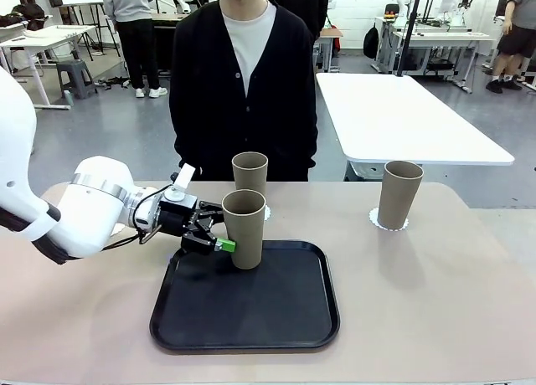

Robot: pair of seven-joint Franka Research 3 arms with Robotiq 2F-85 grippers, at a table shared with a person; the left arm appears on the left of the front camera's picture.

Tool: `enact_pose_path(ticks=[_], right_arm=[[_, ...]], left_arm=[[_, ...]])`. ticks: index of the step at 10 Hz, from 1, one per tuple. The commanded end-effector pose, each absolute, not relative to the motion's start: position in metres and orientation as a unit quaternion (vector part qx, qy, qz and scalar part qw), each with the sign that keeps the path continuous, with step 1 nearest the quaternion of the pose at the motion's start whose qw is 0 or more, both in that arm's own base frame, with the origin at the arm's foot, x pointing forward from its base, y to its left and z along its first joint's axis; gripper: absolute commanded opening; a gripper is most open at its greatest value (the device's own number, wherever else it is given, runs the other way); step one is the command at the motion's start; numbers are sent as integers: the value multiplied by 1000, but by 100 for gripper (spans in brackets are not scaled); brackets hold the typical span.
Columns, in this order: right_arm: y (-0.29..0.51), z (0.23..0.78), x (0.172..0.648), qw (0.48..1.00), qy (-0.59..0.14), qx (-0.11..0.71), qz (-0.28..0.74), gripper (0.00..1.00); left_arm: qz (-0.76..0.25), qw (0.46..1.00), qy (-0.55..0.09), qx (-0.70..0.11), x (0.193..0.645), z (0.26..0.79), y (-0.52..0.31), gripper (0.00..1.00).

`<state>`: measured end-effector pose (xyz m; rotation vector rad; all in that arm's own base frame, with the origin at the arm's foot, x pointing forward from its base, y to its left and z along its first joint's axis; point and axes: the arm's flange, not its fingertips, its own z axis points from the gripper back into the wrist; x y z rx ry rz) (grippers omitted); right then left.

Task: Place coasters on the table and set cups on them.
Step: Take one Reusable plastic cup from the Flat Tray and place it on a coaster set by the human.

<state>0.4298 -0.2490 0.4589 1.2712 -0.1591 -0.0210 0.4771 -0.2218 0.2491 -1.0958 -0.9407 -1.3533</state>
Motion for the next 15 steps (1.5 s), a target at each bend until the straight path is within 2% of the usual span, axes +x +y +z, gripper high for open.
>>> enact_pose_path(ticks=[1,8,9,10,11,12,13,14,15], right_arm=[[-249,459,430,801,-76,593,-10,100],[-249,459,430,801,-76,593,-10,100],[-249,459,430,801,-76,593,-10,100],[-249,459,430,801,-76,593,-10,100],[-249,459,430,801,-76,593,-10,100],[-249,459,430,801,-76,593,-10,100],[-249,459,430,801,-76,593,-10,100],[-249,459,430,801,-76,593,-10,100],[-249,459,430,801,-76,593,-10,100]], left_arm=[[-577,548,-388,-465,482,247,-229,100],[-583,522,-394,-482,482,235,-249,100],[-585,518,-393,-485,482,234,-249,51],[-586,516,-391,-488,482,234,-248,43],[-585,515,-390,-490,482,234,-249,43],[-584,513,-389,-494,481,235,-248,0],[-584,512,-389,-496,481,237,-248,28],[-583,510,-389,-498,480,237,-248,0],[-589,508,-388,-495,477,241,-246,0]])
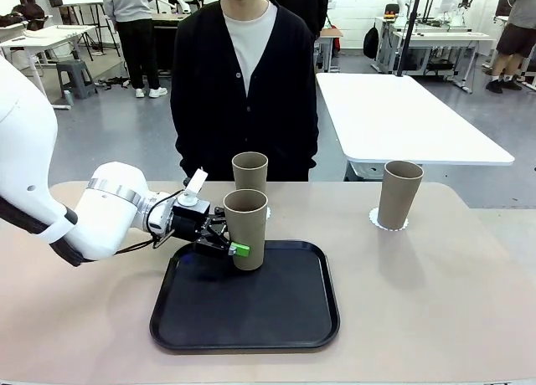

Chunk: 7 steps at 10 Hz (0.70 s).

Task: Place coasters on the table and set cups on them.
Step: Take one Reusable plastic cup from the Flat Tray and place it on a coaster set by the human.

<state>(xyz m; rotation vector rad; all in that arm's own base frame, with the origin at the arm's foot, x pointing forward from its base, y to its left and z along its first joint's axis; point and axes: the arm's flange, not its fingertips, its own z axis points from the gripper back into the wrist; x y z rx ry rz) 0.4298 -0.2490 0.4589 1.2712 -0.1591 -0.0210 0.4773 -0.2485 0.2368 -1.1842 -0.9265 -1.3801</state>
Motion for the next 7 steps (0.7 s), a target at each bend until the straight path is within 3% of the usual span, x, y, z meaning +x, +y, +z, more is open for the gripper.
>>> enact_pose_path(ticks=[1,7], right_arm=[[-249,459,430,801,-76,593,-10,100],[-249,459,430,801,-76,593,-10,100]], left_arm=[[-607,510,-372,-482,467,253,-243,0],[-578,520,-402,-484,424,402,-159,0]])
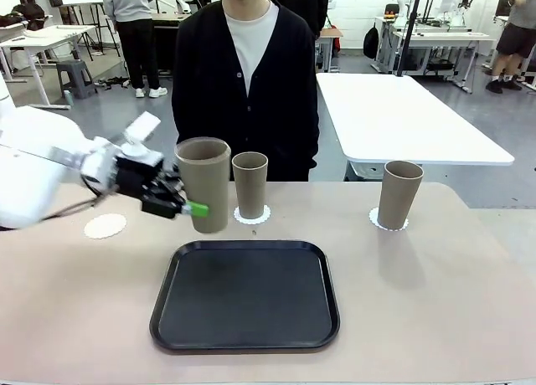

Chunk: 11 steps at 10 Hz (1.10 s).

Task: Place coasters on the table and set cups on them.
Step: Take one Reusable plastic cup from the Flat Tray and place it on a coaster set by the human.

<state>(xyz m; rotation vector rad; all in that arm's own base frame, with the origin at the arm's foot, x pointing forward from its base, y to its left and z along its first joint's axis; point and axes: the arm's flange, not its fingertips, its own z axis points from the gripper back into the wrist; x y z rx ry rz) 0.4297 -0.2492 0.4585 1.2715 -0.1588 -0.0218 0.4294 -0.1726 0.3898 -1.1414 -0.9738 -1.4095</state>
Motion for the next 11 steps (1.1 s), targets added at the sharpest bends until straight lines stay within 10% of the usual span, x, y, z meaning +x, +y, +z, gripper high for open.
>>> enact_pose_path(ticks=[1,7,8,11], right_arm=[[-249,459,430,801,-76,593,-10,100],[-249,459,430,801,-76,593,-10,100],[-249,459,430,801,-76,593,-10,100],[-249,459,430,801,-76,593,-10,100]], left_arm=[[-573,524,-404,-484,425,416,-147,0],[-567,525,-419,-477,428,432,-133,0],[-566,527,-419,-476,428,431,-130,84],[-573,521,-469,-424,512,433,-11,84]])
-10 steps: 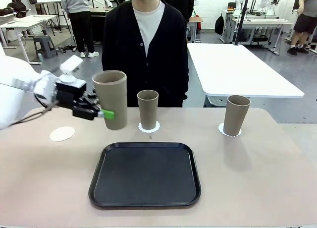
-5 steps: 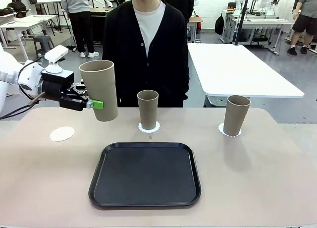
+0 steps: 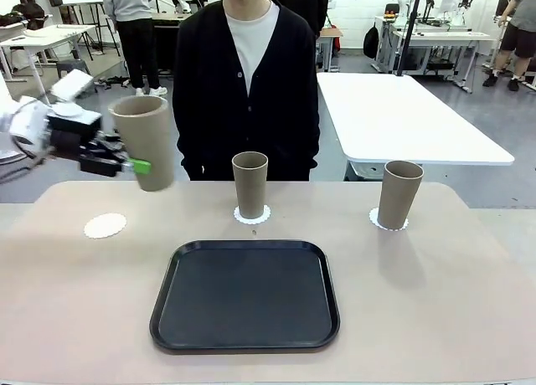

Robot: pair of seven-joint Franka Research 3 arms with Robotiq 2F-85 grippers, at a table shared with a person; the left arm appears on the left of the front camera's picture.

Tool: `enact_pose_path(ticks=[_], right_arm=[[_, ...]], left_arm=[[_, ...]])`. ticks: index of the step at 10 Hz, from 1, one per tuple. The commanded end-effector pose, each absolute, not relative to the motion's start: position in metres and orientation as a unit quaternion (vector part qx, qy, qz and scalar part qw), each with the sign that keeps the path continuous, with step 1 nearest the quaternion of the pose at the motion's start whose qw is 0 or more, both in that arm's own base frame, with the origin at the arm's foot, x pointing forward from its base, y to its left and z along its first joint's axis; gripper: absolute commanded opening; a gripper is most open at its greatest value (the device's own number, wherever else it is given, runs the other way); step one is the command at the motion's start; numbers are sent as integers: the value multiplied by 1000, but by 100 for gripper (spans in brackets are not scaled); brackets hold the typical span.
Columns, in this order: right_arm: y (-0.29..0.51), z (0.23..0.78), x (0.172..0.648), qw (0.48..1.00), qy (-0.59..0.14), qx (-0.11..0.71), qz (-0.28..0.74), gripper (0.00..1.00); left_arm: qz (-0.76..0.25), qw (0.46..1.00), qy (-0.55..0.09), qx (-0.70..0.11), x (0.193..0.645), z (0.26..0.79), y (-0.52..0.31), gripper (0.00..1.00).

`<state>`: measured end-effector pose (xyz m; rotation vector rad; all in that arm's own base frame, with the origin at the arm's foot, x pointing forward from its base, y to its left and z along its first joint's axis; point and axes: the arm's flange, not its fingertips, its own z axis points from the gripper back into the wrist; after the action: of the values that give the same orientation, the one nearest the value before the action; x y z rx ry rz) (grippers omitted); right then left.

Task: Place coasters on the table and set cups on them.
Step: Take one Reusable plastic cup from the Flat Tray and place it on a coaster set by the human.

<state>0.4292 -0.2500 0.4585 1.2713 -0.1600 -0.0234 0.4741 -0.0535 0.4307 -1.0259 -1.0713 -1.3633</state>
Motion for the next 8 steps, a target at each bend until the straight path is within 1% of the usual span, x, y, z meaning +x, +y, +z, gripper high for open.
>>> enact_pose_path(ticks=[1,4,7,8], right_arm=[[-249,459,430,801,-76,593,-10,100],[-249,459,430,801,-76,593,-10,100],[-249,459,430,801,-76,593,-10,100],[-249,459,430,801,-76,593,-10,100]], left_arm=[[-534,543,-494,-420,524,429,27,84],[-484,584,-495,-423,534,409,103,84],[-478,600,-485,-420,528,394,115,84],[-483,610,-481,-403,522,394,106,84]])
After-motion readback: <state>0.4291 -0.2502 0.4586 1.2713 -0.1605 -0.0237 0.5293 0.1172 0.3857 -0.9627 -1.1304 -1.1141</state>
